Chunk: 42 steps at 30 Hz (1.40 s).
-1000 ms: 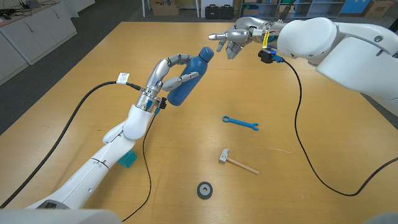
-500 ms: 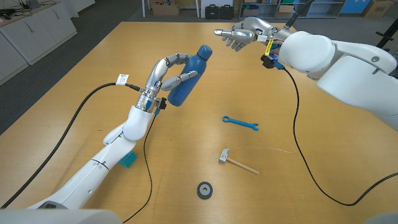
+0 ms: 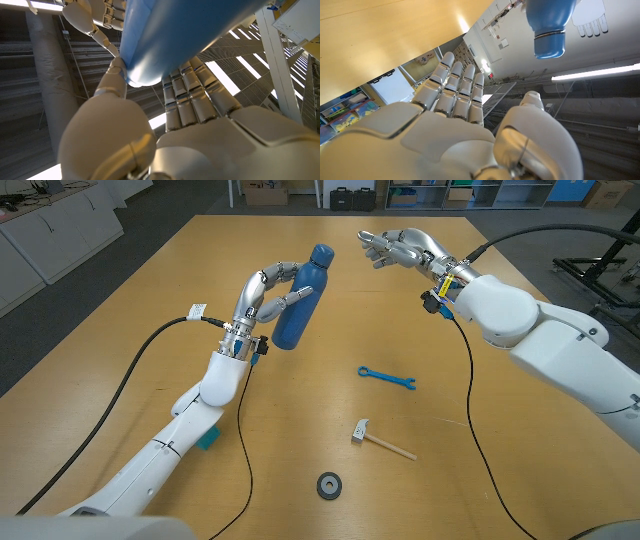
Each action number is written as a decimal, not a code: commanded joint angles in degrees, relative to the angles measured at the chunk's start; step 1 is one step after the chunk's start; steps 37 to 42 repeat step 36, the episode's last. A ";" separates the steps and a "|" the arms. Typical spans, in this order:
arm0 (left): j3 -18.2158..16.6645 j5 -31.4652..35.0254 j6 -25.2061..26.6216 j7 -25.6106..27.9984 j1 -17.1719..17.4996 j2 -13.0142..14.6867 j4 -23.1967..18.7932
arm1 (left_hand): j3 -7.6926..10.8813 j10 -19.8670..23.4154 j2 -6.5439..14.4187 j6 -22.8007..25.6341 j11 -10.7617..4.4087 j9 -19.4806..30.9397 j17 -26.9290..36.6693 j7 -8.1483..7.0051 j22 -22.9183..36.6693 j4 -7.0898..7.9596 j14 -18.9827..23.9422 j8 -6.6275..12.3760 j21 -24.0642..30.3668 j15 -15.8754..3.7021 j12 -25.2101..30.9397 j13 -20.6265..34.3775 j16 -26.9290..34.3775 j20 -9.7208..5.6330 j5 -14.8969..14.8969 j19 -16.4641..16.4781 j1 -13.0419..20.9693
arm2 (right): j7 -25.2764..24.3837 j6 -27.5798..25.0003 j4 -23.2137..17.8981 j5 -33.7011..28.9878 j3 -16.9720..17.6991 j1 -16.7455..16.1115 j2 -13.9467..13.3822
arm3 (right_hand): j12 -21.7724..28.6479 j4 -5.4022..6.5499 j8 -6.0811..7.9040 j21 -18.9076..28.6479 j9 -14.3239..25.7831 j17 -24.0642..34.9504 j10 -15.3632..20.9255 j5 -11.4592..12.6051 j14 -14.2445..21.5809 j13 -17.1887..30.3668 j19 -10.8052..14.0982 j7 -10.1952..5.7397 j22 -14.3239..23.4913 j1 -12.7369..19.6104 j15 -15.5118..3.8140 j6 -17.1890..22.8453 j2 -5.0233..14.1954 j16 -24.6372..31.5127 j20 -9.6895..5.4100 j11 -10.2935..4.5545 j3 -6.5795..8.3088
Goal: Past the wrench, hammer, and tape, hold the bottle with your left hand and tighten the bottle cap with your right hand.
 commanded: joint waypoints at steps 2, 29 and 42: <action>-0.42 -10.17 4.55 -6.02 -0.13 1.36 -0.90 | 0.74 8.45 13.15 10.73 -7.84 0.05 0.35 -10.45 0.14 1.01 0.30 0.38 0.18 -7.85 0.29 0.36 0.33 -7.79 0.35 0.73 13.63 | -2.27 15.58 10.13 0.64 -2.05 -3.92 6.04 | -1.43 0.02 -1.41 -0.91 -0.35 -0.41 -1.77 -0.48 -2.24 -1.12 -2.33 0.86 0.04 -1.26 0.54 -1.91 0.34 -1.31 0.55 0.78 -0.49; -3.33 -8.96 -1.89 -1.93 -2.32 -2.36 8.79 | 0.35 7.95 12.95 10.44 -8.01 0.08 0.31 -10.64 0.16 1.18 -0.10 0.23 0.00 -7.79 -0.18 0.64 -0.01 -7.86 0.32 0.32 13.31 | 3.67 33.42 29.52 8.91 -6.90 -0.71 15.78 | -3.29 0.33 -2.72 -2.44 -0.86 -1.18 -3.76 -0.25 -5.95 -3.26 -5.77 1.86 -0.30 -2.79 0.29 -2.71 0.45 -2.83 -0.44 2.33 -0.79; -2.85 -9.29 -2.13 -1.77 -2.57 -3.00 10.17 | 0.29 7.93 12.96 10.38 -7.95 0.08 0.31 -10.65 0.16 1.20 -0.13 0.20 -0.04 -7.79 -0.24 0.70 -0.05 -7.88 0.33 0.24 13.26 | 5.60 33.32 32.09 10.25 -7.87 0.88 16.26 | -3.27 0.40 -2.72 -2.46 -0.92 -1.26 -3.42 -0.22 -5.67 -3.53 -5.75 1.92 -0.35 -2.98 0.27 -2.41 0.62 -2.69 -0.46 2.36 -0.76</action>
